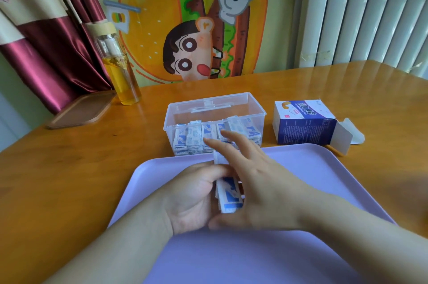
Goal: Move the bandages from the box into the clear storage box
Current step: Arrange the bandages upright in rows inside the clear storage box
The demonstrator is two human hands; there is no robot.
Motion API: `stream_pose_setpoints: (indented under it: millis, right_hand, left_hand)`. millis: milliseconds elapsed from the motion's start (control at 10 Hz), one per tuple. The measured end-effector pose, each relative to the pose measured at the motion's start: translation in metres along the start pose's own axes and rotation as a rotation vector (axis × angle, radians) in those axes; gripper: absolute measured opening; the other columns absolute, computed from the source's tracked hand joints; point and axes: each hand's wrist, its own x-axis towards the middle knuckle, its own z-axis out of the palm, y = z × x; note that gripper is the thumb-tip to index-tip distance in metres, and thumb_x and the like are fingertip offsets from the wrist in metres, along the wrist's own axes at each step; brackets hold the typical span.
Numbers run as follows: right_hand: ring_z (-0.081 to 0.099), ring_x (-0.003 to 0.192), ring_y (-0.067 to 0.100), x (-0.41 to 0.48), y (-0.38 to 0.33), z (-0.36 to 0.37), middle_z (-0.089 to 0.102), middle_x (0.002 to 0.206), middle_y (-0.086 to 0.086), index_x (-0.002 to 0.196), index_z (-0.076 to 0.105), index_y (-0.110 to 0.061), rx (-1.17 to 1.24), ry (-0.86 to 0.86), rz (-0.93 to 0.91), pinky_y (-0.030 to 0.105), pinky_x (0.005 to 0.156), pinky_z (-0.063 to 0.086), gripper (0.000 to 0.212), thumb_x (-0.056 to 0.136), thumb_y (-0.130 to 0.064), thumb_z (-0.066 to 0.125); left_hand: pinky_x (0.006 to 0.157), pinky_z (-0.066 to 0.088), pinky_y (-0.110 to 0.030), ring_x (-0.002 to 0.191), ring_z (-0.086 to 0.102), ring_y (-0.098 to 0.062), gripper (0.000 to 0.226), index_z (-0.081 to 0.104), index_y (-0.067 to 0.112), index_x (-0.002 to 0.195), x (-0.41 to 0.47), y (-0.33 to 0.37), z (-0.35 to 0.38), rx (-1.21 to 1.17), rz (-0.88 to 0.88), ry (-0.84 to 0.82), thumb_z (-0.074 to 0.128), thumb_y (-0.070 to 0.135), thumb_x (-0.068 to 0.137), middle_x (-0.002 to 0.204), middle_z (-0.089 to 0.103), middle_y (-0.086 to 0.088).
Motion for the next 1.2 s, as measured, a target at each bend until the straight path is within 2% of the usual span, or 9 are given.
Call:
stream_pose_setpoints:
  millis: [200,300,500,600,700,900,1000,1100,1200]
  right_hand:
    - [0.037,0.110,0.005,0.003,0.003,-0.002,0.023,0.137,-0.010,0.142,0.022,-0.040,0.105,0.064,0.013,0.014,0.087,0.037,0.099,0.062,-0.045,0.080]
    - [0.044,0.096,0.006,0.003,0.004,-0.002,0.019,0.135,-0.011,0.140,0.026,-0.041,0.145,0.089,0.037,0.023,0.085,0.048,0.097,0.060,-0.043,0.082]
    - [0.053,0.099,0.013,0.004,0.010,-0.003,0.012,0.138,-0.017,0.141,0.023,-0.042,0.182,0.083,-0.029,0.024,0.081,0.051,0.103,0.058,-0.042,0.085]
    - [0.049,0.110,0.004,0.005,0.008,-0.008,0.037,0.127,-0.013,0.137,0.039,-0.033,0.391,0.175,-0.021,0.016,0.089,0.045,0.068,0.077,-0.040,0.070]
    - [0.053,0.099,0.004,0.010,0.011,-0.011,0.047,0.113,-0.014,0.127,0.053,-0.030,0.445,0.244,0.048,0.019,0.087,0.045,0.033,0.094,-0.031,0.053]
    - [0.056,0.084,-0.003,0.010,0.014,-0.005,0.053,0.094,-0.027,0.122,0.061,-0.019,0.486,0.236,0.042,0.018,0.080,0.046,0.036,0.096,-0.019,0.036]
    - [0.057,0.083,-0.006,0.010,0.013,-0.006,0.058,0.104,-0.023,0.131,0.053,-0.021,0.565,0.264,0.097,0.019,0.083,0.051,0.036,0.100,-0.013,0.036]
    - [0.058,0.068,-0.011,0.011,0.012,-0.013,0.065,0.093,-0.008,0.123,0.059,-0.017,0.696,0.280,0.214,0.003,0.063,0.043,0.030,0.097,-0.011,0.046]
    - [0.061,0.062,-0.006,0.010,0.010,-0.015,0.067,0.075,-0.010,0.100,0.069,-0.020,0.723,0.294,0.196,0.006,0.061,0.044,0.021,0.092,-0.006,0.056]
  left_hand:
    - [0.053,0.050,-0.021,0.075,0.058,-0.017,0.017,0.057,0.007,0.103,-0.004,0.004,0.005,0.071,0.015,-0.057,0.043,0.005,0.094,0.086,0.061,-0.009]
    - [0.052,0.049,-0.018,0.072,0.060,-0.014,0.020,0.058,0.007,0.107,-0.004,0.005,0.005,0.082,0.017,-0.071,0.044,0.005,0.093,0.085,0.062,-0.006]
    - [0.045,0.046,-0.016,0.062,0.060,-0.010,0.035,0.049,-0.003,0.129,-0.006,0.002,0.005,0.116,-0.003,-0.114,0.042,0.002,0.094,0.082,0.059,-0.006]
    - [0.043,0.045,-0.017,0.063,0.058,-0.012,0.038,0.047,-0.001,0.132,-0.006,0.005,0.003,0.131,-0.029,-0.101,0.042,0.002,0.094,0.081,0.059,-0.005]
    - [0.043,0.036,-0.015,0.067,0.052,-0.011,0.029,0.059,0.010,0.120,-0.006,0.006,0.002,0.170,-0.020,-0.097,0.050,0.007,0.092,0.079,0.057,0.000]
    - [0.041,0.037,-0.017,0.063,0.061,-0.011,0.009,0.069,0.021,0.078,-0.008,0.001,0.003,0.161,-0.014,-0.095,0.062,0.024,0.072,0.067,0.059,0.002]
    - [0.041,0.038,-0.018,0.062,0.060,-0.010,0.014,0.074,0.026,0.078,-0.008,0.002,0.002,0.200,0.009,-0.066,0.060,0.027,0.076,0.066,0.057,0.003]
    - [0.041,0.034,-0.016,0.056,0.052,-0.008,0.013,0.064,0.020,0.096,-0.007,0.001,0.002,0.296,0.054,-0.023,0.052,0.019,0.093,0.065,0.055,0.006]
    - [0.045,0.037,-0.017,0.061,0.056,-0.007,0.015,0.060,0.019,0.100,-0.007,-0.001,0.001,0.350,0.063,-0.018,0.047,0.014,0.097,0.068,0.059,0.007]
